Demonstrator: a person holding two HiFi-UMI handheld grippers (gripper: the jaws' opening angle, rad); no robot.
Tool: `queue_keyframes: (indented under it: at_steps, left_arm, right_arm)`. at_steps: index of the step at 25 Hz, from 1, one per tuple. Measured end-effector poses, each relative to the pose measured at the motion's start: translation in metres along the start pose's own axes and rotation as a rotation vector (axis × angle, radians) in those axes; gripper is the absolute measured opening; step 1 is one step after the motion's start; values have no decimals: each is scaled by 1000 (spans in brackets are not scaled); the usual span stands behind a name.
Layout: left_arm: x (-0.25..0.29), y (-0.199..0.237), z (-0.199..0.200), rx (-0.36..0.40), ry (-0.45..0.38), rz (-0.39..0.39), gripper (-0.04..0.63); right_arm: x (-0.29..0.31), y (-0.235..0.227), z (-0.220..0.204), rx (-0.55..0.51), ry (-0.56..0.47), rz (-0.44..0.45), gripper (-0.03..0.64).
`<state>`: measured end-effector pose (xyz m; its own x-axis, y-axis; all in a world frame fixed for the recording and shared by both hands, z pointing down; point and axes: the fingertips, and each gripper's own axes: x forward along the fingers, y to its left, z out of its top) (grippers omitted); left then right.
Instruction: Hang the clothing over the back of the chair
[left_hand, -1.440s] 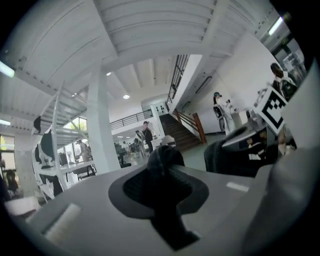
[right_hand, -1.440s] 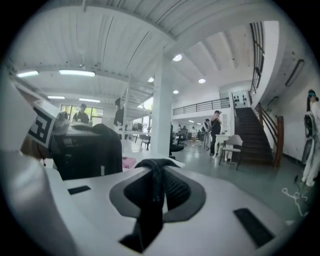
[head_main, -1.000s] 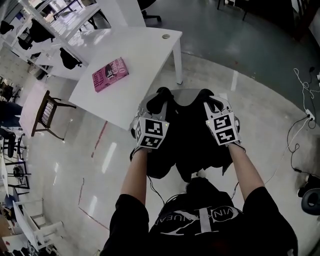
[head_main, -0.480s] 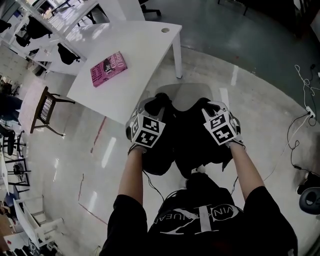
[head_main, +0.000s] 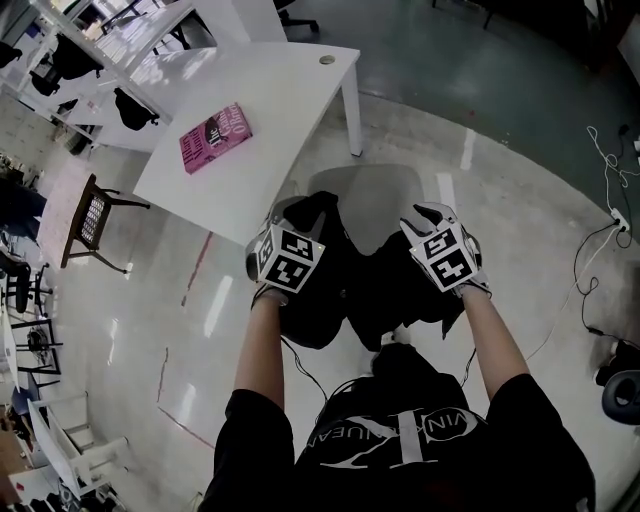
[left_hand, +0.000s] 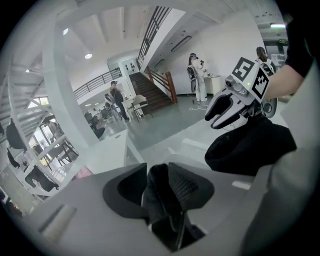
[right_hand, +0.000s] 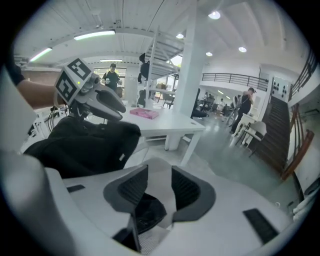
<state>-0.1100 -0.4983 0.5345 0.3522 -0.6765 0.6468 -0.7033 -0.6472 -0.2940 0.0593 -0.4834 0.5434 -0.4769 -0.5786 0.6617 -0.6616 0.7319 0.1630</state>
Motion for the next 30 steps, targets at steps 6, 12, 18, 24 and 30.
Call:
queue_keyframes:
  at_steps: [6,12,18,24,30]
  left_arm:
    - [-5,-6,-2,10,14,3,159]
    - [-23,-3,1,7,-20,58,93]
    - [-41,-6,2,-5,-50,92,12]
    - [-67,-11,7,-60,-101,120,11]
    - [-86,-14,8,-128,-152,129,11]
  right_arm:
    - [-14,7,3,12,-32,-4,138]
    - [-28,9,7,11,-63,-29,75]
    - [-43,17,14,14,-108,-23,46]
    - [-70,21,26,71,-208,-49,26]
    - [-91,24,34,118,-281,-69,21]
